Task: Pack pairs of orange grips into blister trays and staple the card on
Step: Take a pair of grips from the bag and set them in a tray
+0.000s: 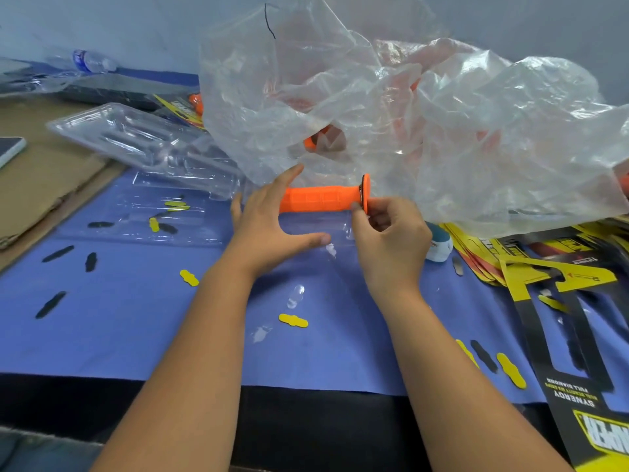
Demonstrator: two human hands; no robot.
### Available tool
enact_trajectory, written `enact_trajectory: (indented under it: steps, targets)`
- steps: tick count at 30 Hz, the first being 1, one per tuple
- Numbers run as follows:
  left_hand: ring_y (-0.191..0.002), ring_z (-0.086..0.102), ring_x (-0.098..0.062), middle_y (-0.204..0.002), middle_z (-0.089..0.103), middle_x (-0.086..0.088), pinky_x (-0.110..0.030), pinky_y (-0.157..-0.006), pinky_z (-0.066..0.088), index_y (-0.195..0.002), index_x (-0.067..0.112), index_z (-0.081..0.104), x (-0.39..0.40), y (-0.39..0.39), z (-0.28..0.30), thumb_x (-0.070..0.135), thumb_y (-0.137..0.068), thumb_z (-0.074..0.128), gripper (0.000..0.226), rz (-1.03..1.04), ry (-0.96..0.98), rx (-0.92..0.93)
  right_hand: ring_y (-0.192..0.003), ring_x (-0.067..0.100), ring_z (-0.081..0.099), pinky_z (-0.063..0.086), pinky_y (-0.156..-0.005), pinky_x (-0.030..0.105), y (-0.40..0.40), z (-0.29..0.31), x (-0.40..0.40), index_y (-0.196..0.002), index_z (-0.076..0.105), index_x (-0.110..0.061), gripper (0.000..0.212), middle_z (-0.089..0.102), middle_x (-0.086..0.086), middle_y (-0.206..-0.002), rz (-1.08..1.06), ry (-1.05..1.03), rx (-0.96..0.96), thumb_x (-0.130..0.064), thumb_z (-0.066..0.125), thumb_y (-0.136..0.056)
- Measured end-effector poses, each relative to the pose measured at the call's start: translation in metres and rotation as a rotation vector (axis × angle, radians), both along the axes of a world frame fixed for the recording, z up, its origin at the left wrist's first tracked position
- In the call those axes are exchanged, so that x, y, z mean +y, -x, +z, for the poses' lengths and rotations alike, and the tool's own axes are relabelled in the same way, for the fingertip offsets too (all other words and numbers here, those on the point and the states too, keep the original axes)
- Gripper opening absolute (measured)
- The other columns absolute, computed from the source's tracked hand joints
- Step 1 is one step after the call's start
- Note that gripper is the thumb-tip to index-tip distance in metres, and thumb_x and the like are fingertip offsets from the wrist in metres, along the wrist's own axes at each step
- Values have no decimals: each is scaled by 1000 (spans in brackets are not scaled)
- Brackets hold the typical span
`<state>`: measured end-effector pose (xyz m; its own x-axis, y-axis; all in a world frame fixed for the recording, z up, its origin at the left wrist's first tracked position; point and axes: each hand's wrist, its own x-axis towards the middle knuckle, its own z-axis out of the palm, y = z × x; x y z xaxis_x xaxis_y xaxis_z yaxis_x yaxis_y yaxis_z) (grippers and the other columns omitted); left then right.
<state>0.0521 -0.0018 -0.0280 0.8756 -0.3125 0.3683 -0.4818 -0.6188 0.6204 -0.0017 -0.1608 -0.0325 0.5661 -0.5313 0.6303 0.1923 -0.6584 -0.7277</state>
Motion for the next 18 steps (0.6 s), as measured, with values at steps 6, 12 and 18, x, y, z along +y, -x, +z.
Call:
enact_trajectory:
  steps: [6, 12, 18]
  targets:
    - [-125, 46, -5, -128, 56, 18, -50, -117, 7, -127, 34, 57, -1, -9, -6, 49, -80, 72, 52, 61, 107, -70, -60, -3, 52, 35, -60, 4, 1, -1, 0, -70, 63, -18, 13, 55, -7, -66, 39, -30, 26, -17, 73, -78]
    - [-118, 48, -1, -120, 58, 20, -46, -119, 1, -116, 35, 58, -2, -7, -5, 58, -75, 66, 47, 51, 112, -30, -59, 6, 55, 38, -57, 8, 1, -2, 0, -66, 60, -21, 14, 57, -11, -62, 73, -85, 19, -23, 70, -76]
    - [-107, 45, 9, -113, 56, 24, -41, -119, -5, -99, 36, 63, -3, -9, -4, 48, -81, 56, 23, 59, 212, 60, -59, 14, 49, 34, -53, 17, -1, -4, 0, -61, 56, -16, 28, 55, -7, -58, 36, -56, 194, -28, 68, -83]
